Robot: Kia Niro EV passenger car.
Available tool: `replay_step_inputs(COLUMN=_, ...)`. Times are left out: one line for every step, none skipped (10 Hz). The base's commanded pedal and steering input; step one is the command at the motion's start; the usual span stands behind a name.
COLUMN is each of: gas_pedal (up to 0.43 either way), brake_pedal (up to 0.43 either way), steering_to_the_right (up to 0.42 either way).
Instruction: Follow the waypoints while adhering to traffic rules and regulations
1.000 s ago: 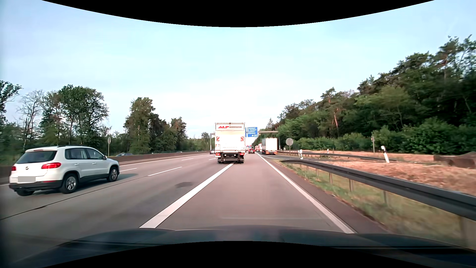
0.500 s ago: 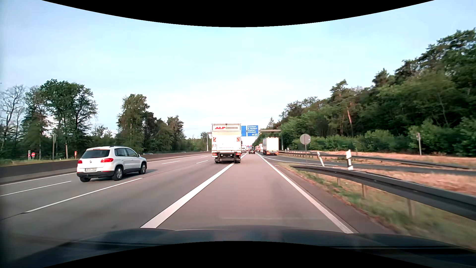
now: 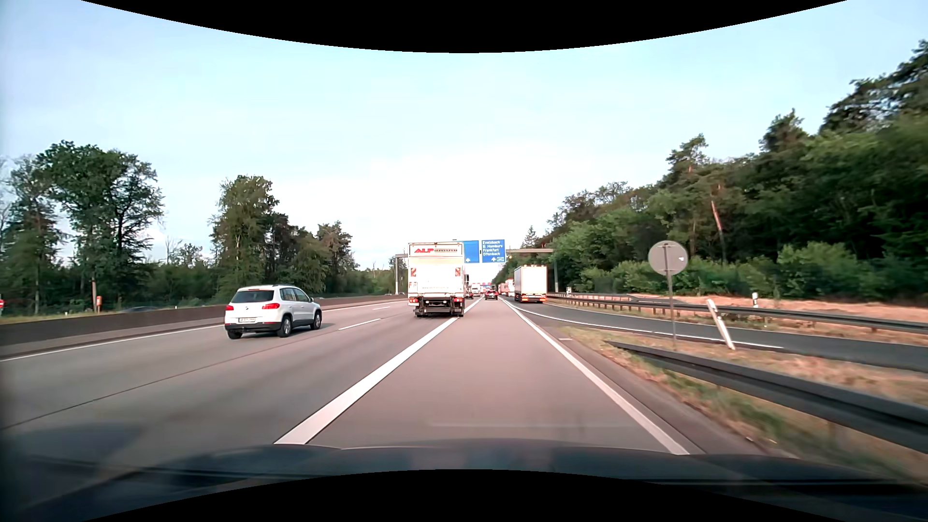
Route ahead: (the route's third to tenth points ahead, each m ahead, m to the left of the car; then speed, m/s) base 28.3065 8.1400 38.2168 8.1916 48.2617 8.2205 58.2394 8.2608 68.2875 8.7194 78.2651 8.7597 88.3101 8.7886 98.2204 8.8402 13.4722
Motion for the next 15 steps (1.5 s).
replay_step_inputs(gas_pedal=0.0, brake_pedal=0.037, steering_to_the_right=-0.005)
replay_step_inputs(gas_pedal=0.0, brake_pedal=0.043, steering_to_the_right=-0.005)
replay_step_inputs(gas_pedal=0.0, brake_pedal=0.043, steering_to_the_right=-0.005)
replay_step_inputs(gas_pedal=0.0, brake_pedal=0.0, steering_to_the_right=-0.005)
replay_step_inputs(gas_pedal=0.0, brake_pedal=0.0, steering_to_the_right=-0.005)
replay_step_inputs(gas_pedal=0.0, brake_pedal=0.0, steering_to_the_right=-0.005)
replay_step_inputs(gas_pedal=0.0, brake_pedal=0.0, steering_to_the_right=-0.005)
replay_step_inputs(gas_pedal=0.0, brake_pedal=0.0, steering_to_the_right=-0.005)
replay_step_inputs(gas_pedal=0.0, brake_pedal=0.0, steering_to_the_right=-0.005)
replay_step_inputs(gas_pedal=0.0, brake_pedal=0.0, steering_to_the_right=-0.005)
replay_step_inputs(gas_pedal=0.0, brake_pedal=0.0, steering_to_the_right=-0.005)
replay_step_inputs(gas_pedal=0.0, brake_pedal=0.0, steering_to_the_right=-0.005)
replay_step_inputs(gas_pedal=0.0, brake_pedal=0.0, steering_to_the_right=-0.005)
replay_step_inputs(gas_pedal=0.0, brake_pedal=0.0, steering_to_the_right=-0.005)
replay_step_inputs(gas_pedal=0.02, brake_pedal=0.0, steering_to_the_right=-0.005)
